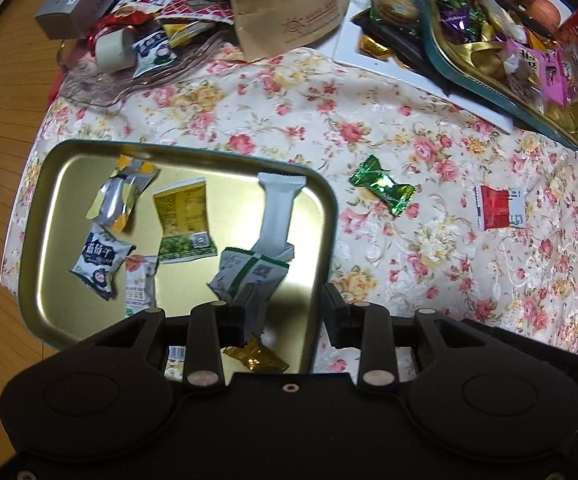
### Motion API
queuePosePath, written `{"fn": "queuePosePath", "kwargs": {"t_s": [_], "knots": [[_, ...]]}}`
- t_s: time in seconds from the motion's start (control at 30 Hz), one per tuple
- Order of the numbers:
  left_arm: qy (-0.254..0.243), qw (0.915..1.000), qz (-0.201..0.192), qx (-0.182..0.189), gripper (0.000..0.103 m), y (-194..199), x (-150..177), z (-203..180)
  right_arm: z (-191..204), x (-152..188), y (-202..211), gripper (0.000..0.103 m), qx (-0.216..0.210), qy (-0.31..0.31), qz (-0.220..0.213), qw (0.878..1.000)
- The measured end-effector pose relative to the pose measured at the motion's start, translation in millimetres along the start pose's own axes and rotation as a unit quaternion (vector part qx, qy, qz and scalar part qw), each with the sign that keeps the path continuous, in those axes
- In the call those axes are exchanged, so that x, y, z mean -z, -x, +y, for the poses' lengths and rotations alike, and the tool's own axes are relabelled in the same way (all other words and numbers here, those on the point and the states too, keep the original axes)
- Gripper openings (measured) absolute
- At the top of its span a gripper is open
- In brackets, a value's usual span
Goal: Organize snacks
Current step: 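Reach the left tool to the green candy while the right tool reaches the red-white packet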
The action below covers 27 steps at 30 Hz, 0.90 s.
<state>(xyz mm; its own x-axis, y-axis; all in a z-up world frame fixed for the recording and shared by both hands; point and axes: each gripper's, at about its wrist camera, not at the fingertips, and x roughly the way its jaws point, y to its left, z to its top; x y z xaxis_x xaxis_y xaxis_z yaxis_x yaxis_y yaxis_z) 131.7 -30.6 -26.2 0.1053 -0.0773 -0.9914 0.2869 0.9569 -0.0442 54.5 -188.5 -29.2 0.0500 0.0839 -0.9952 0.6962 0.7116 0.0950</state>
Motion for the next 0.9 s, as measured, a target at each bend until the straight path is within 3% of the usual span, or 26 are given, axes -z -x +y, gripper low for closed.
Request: {"fn": "queuePosePath", "kwargs": {"t_s": [0.47, 0.9], "knots": [[-0.007, 1.0000, 0.003, 0.006, 0.043, -8, -32, -36, -44, -53, 0, 0.039, -0.001, -0.058, -0.015, 0.998], [-0.012, 0.9999, 0.001, 0.008, 0.043, -13, -54, -61, -71, -94, -10, 0.039, -0.019, -0.120, -0.057, 0.991]]}}
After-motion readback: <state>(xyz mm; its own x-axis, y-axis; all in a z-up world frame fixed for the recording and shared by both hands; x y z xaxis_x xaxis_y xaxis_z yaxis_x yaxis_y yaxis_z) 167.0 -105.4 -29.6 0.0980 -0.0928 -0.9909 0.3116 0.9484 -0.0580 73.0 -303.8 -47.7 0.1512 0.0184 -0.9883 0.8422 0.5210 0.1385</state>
